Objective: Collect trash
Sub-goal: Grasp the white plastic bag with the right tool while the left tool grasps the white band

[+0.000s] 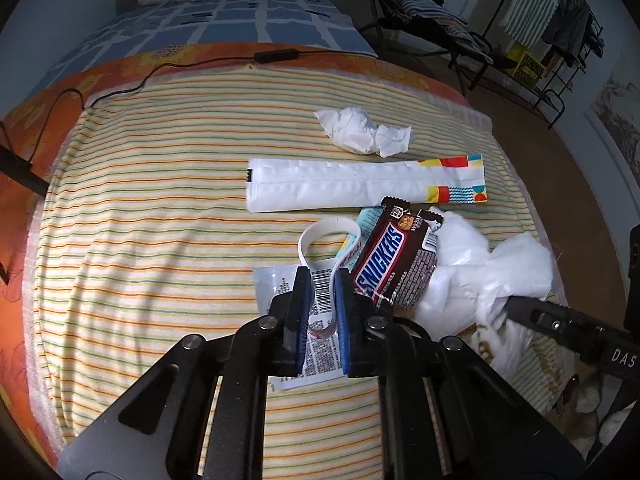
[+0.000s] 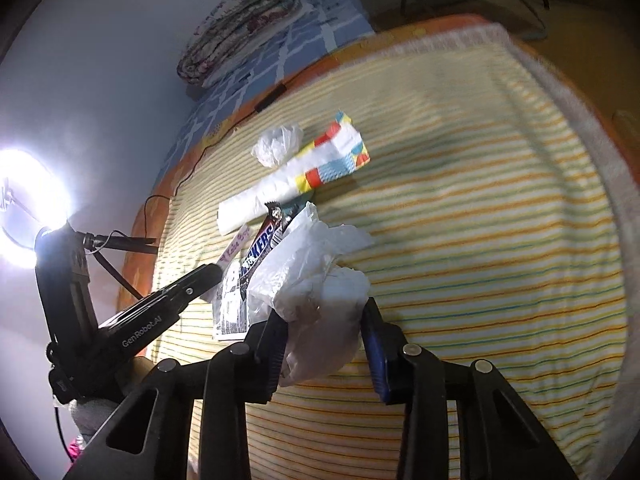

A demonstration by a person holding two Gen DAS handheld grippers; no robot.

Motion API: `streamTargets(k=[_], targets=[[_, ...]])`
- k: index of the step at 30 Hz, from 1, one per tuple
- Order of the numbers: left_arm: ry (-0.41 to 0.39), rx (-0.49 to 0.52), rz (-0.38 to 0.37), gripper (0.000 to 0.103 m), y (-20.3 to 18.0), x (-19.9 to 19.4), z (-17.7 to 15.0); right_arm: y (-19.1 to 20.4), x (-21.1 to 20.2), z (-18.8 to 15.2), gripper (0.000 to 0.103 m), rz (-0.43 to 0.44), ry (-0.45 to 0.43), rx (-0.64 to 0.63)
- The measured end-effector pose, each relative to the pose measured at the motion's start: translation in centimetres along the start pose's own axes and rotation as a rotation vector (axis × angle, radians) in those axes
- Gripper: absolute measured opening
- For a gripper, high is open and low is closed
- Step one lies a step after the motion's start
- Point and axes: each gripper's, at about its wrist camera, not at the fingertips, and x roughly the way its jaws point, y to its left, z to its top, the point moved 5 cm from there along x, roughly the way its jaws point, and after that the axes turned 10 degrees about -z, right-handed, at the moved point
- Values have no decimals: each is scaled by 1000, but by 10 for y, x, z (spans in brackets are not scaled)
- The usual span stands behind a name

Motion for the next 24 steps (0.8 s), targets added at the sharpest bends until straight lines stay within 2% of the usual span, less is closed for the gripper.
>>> streamTargets(k=[2,3,8,14,16,17,18,19,20,21,24], targets=[[-8,5,0,9,1,-6,-1,1,-7,2,35,-11,-20,-11],[-11,8,-1,5,1,-9,-1,1,-12,3,35,-17,-30,-16],[-24,28,10,4,1,-20,-7,2,-31,6,35,-59,-85,-44],[-39,49,15,3,1,-31,-14,6,-49,5,35,-55,-122,-59],[-40,75,42,3,0,-31,-14,9,-51,3,35,-54,-128,-69],[-30,68,40,12,1,-29,-14,11,-51,2,35,-53,-129,-71],[-12,52,41,32,3,-26,-13,12,-51,2,35,-51,-127,-74],[-5,30,49,46,6,-23,-11,13,-51,1,35,-51,-125,-77],[-11,21,54,67,8,-22,-9,14,-51,0,35,-49,-123,-78],[-17,17,51,71,10,-20,-8,14,-51,0,35,-47,-121,-81],[14,41,55,71,9,-9,-6,12,-50,0,35,-50,-119,-78]])
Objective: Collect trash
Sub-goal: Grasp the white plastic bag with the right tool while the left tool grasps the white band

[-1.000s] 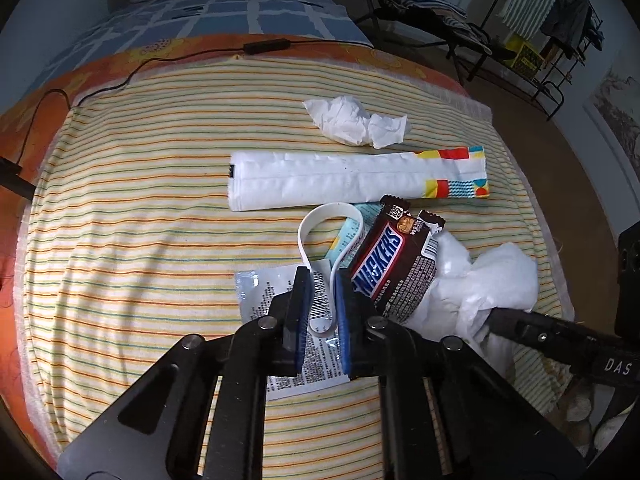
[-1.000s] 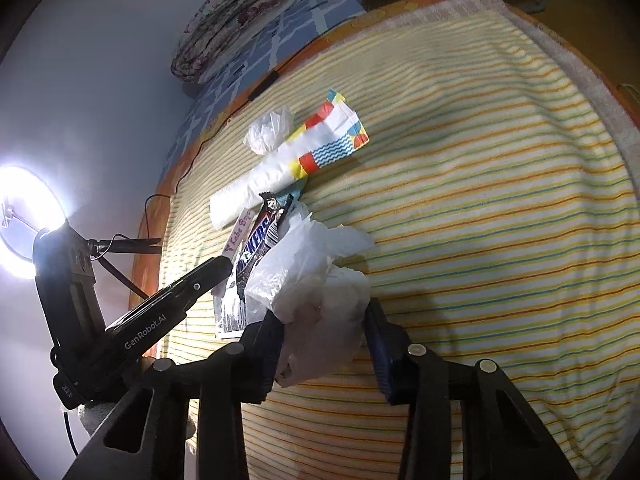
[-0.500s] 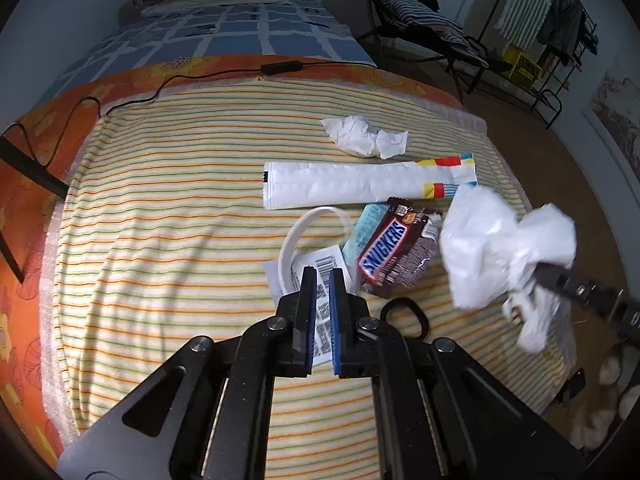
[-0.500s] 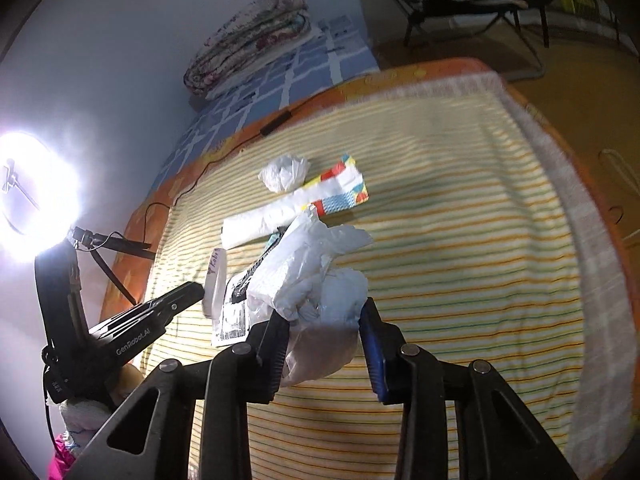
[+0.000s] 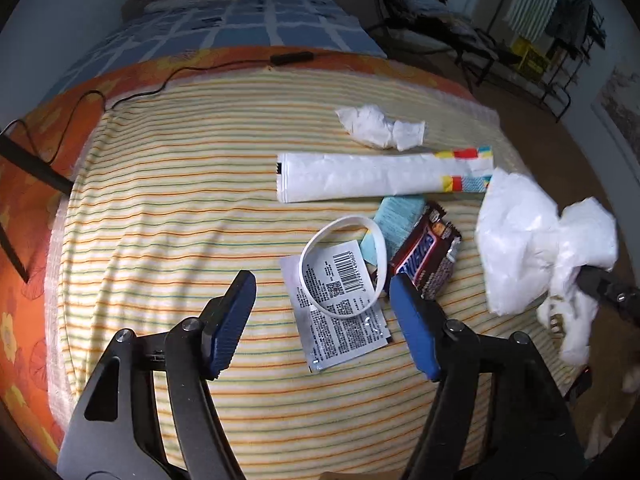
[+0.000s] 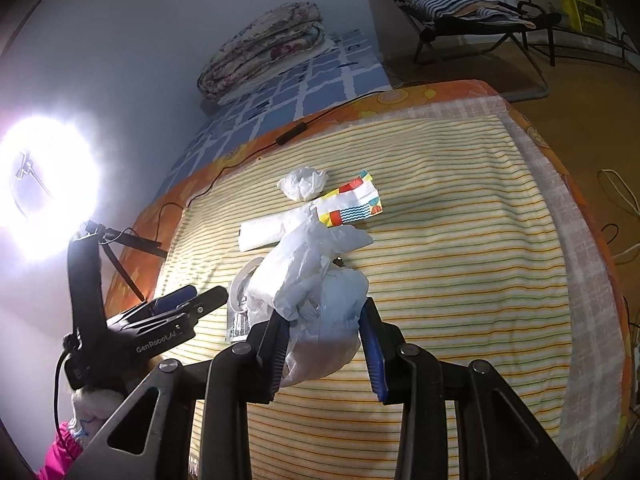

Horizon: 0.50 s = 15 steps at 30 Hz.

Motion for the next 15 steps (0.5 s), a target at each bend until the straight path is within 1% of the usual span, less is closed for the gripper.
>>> streamTargets(k=[6,11,12,15], targets=[[52,124,67,71,-12,24,-5,-12,4,3,35,-1,18,43],[84,158,89,72,-13,39,-4,-16,7,3,35,-6,26,53],[87,164,111,72,-12,42,-3,-17,7,3,35,-7,28,55],[80,181,110,71,-12,45,-1,-18,8,3,35,-7,35,61]])
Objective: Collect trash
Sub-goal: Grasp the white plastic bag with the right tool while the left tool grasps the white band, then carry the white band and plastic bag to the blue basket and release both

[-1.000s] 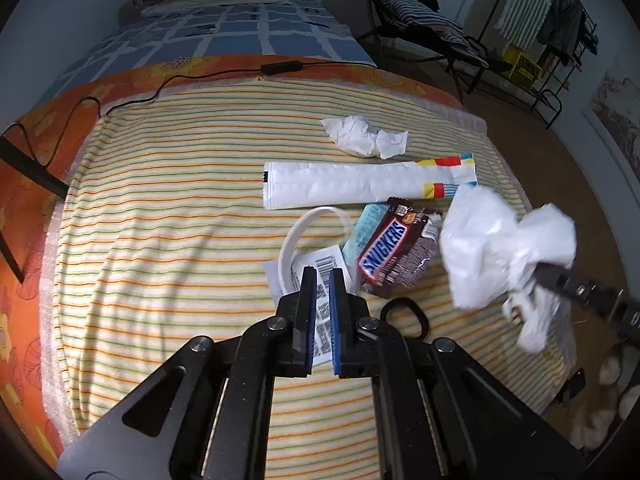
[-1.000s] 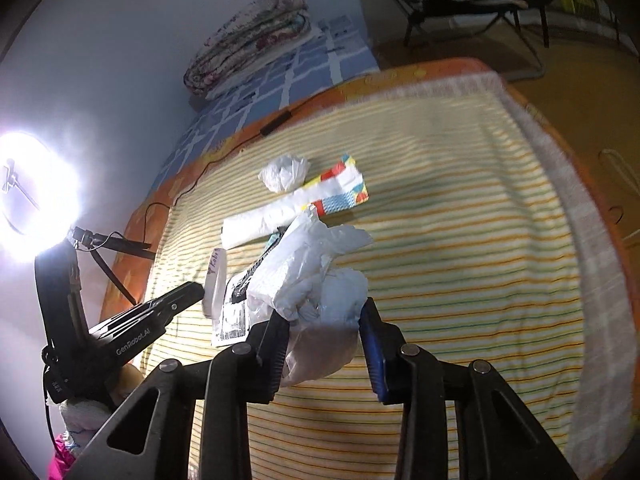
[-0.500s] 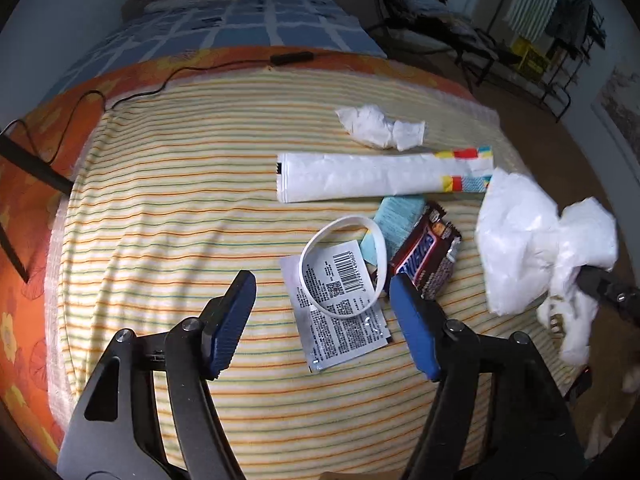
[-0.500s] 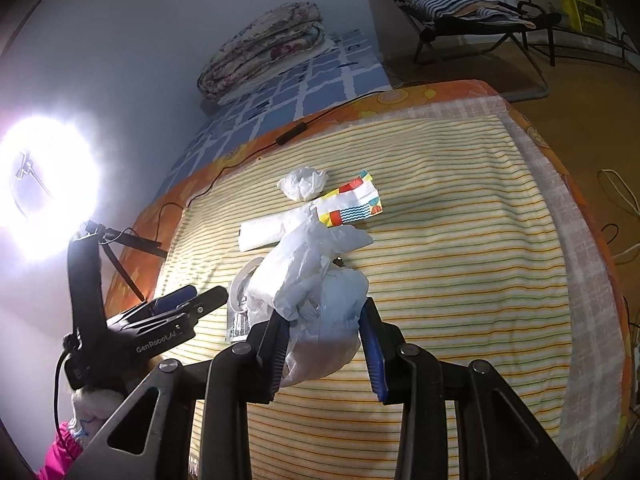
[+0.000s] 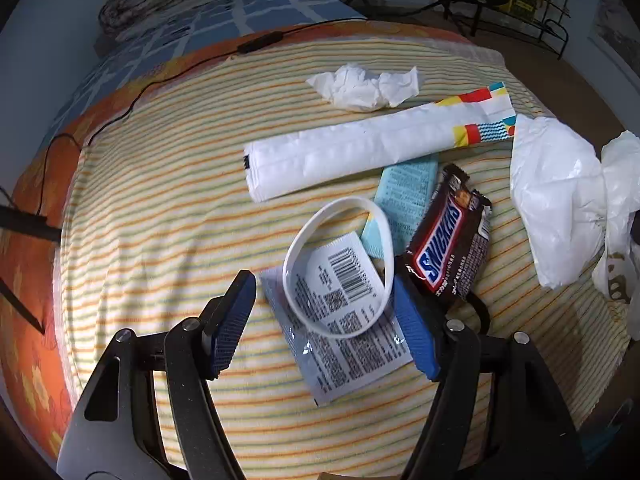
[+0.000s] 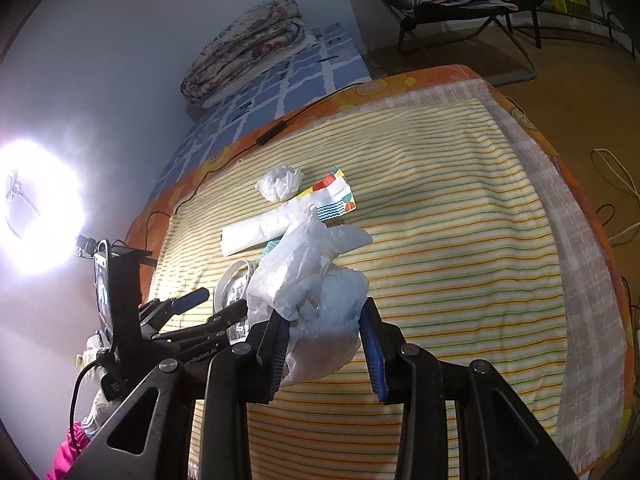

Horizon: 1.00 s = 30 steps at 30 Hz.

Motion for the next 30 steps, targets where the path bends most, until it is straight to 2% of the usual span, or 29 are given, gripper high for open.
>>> streamTargets(k=[2,4,5,7,9,12,17,25,30], targets=[[-4,11,8,71,0,2,2,-1,1,0,35,-1,2,4],[-7,21,4,62,-1,3,3,-1,2,0,35,-2,5,9],[-7,25,-1,51,-1,4,4,-2,2,0,35,-2,7,13],[-9,8,-8,38,1,4,6,-3,2,-1,35,-1,10,16],[-17,-21,-16,20,5,4,7,-4,3,-2,35,-2,12,14],[-31,-67,-32,7,14,0,6,-4,4,-3,35,-3,14,11],[-72,-119,-25,4,29,-13,3,-2,4,-3,35,-4,17,4],[-131,-123,-9,4,42,-49,-8,9,0,-6,35,5,16,-30],[-156,-126,-14,4,41,-81,-27,20,-12,-14,35,22,17,-69]])
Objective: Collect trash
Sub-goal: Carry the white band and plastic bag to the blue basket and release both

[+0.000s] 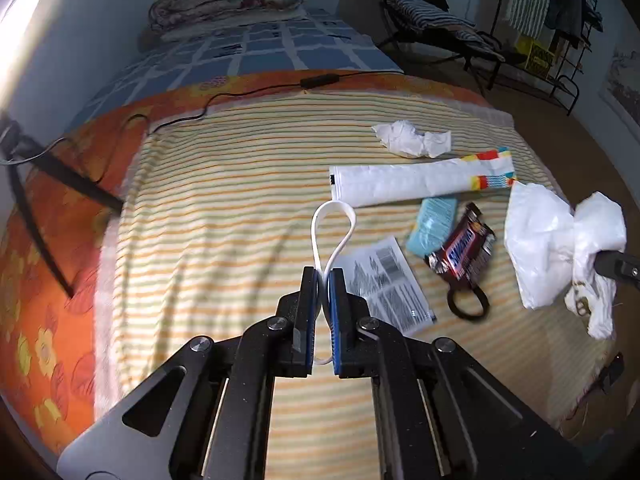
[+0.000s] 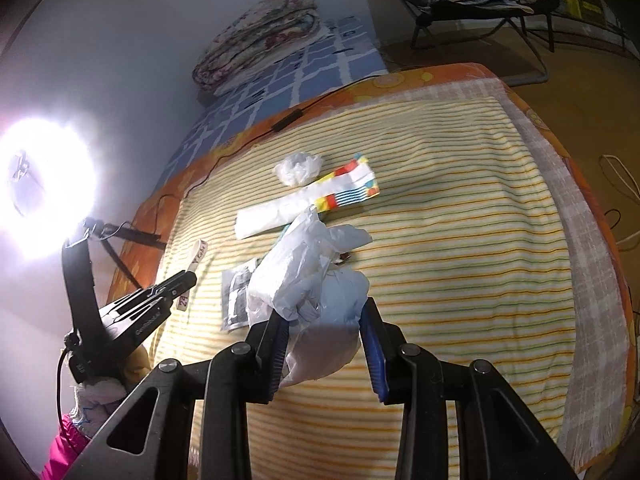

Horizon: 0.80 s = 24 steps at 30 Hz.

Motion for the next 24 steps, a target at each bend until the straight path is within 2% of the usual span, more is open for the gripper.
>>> streamTargets(k=[5,10,14,19,24], targets=[[-13,-5,-21,4,-7,-34,-21,15,-23,-17,35,2,-21,-69],[-26,-46,-80,4,-16,-74,-47,29,-48,-41,35,14,-38,-119],[-23,-76,-118,4,-22,-98,-64,39,-67,-69,35,33,-28,-158],[-28,-86,-130,4,-33,-127,-89,48,-93,-108,35,21,-33,-233],[-15,-101,-144,4,-45,-141,-121,50,-107,-150,35,31,7,-271]])
